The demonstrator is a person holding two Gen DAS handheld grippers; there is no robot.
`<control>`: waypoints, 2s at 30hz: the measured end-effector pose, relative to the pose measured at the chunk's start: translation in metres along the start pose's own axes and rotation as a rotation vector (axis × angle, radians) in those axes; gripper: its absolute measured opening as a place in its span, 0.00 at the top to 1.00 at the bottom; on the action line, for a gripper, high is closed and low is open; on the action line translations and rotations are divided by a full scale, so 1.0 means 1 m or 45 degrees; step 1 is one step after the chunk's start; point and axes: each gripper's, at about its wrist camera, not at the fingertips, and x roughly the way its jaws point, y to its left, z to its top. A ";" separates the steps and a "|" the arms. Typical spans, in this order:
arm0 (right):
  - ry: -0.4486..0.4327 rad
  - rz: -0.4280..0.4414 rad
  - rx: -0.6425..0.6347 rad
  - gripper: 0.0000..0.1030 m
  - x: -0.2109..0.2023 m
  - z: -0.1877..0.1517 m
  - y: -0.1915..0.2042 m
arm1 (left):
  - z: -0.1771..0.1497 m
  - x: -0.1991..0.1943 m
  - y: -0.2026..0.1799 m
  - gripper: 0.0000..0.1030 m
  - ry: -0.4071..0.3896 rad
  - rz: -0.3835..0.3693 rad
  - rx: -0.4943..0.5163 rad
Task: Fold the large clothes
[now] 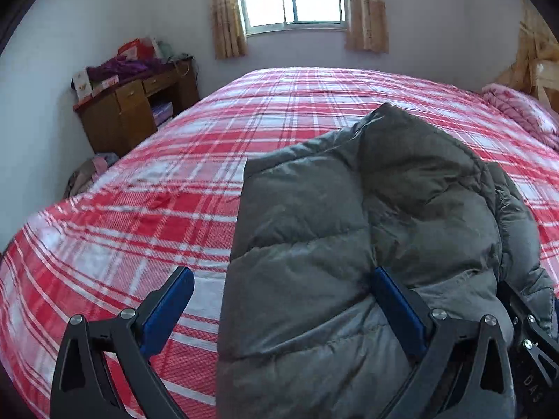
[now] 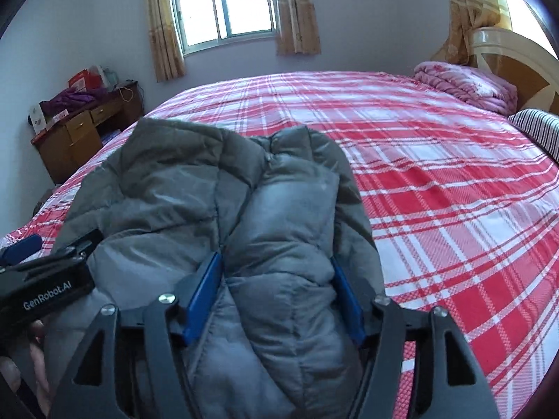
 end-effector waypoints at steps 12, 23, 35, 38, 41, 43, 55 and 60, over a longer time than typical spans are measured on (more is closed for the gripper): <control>0.050 0.038 0.045 0.34 0.011 -0.003 -0.004 | -0.004 0.010 -0.006 0.01 0.034 0.021 0.010; -0.061 0.033 0.058 0.28 -0.016 -0.004 -0.013 | -0.008 -0.029 0.018 0.01 0.022 -0.006 0.089; 0.065 0.136 0.259 0.07 -0.005 -0.008 -0.050 | -0.025 -0.011 0.040 0.01 0.167 -0.264 -0.069; 0.097 0.175 0.271 0.06 -0.001 -0.009 -0.051 | -0.026 -0.007 0.035 0.01 0.172 -0.290 -0.080; 0.104 0.220 0.228 0.10 -0.003 -0.011 -0.043 | -0.027 -0.004 0.041 0.01 0.189 -0.329 -0.119; 0.103 0.237 0.232 0.13 -0.004 -0.012 -0.044 | -0.028 -0.002 0.043 0.01 0.194 -0.355 -0.144; 0.112 0.380 0.188 0.40 -0.002 -0.016 -0.039 | -0.028 -0.006 0.032 0.01 0.153 -0.387 -0.067; 0.119 0.389 0.180 0.35 0.001 -0.016 -0.037 | -0.029 -0.007 0.029 0.01 0.150 -0.389 -0.055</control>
